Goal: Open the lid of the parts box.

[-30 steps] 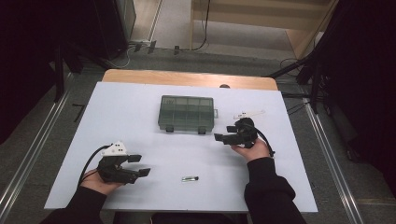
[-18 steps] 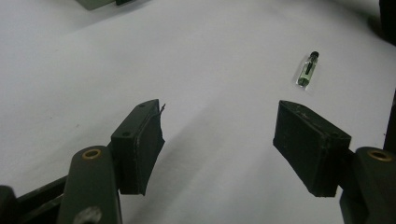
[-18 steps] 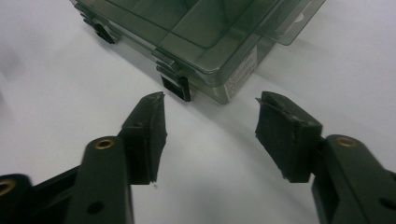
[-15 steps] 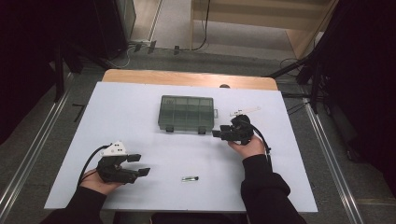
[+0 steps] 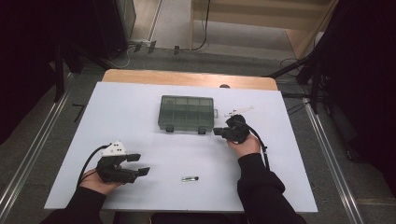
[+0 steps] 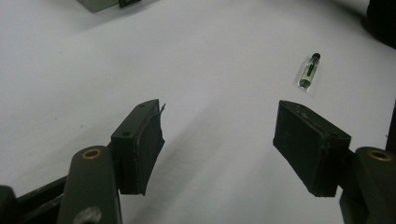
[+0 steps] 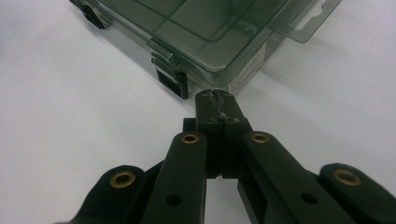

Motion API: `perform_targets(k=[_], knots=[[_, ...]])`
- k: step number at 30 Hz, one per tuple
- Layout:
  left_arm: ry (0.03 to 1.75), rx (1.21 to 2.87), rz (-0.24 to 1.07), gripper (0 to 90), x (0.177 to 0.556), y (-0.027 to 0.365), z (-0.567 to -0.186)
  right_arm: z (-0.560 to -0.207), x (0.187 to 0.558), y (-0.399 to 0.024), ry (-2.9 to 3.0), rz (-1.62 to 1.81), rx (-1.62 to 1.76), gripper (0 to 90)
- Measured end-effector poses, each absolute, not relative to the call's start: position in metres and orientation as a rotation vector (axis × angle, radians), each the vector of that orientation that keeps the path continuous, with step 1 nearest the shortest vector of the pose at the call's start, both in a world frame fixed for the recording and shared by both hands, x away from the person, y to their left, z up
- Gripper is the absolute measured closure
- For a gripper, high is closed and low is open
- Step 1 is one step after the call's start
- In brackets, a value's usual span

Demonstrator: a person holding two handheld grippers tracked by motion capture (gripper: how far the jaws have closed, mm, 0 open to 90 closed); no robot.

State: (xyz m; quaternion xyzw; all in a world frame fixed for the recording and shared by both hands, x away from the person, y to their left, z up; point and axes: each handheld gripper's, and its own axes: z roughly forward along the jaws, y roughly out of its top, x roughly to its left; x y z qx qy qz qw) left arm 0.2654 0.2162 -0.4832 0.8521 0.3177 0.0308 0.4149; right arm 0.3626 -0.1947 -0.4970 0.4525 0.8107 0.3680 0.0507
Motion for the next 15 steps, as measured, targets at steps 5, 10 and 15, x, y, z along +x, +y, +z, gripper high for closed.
perform_targets(k=[5,10,15], knots=[[0.799,2.142,0.076,32.1,0.2654,0.2161,-0.4834,-0.4965,0.3628,-0.1956,2.463,1.130,1.389,90.0],[0.798,2.149,0.076,32.1,0.2655,0.2155,-0.4839,-0.4977,0.3639,-0.1958,2.454,1.128,1.398,90.0],[0.800,2.151,0.076,32.1,0.2655,0.2155,-0.4840,-0.4988,0.3653,-0.1953,2.458,1.127,1.406,90.0]])
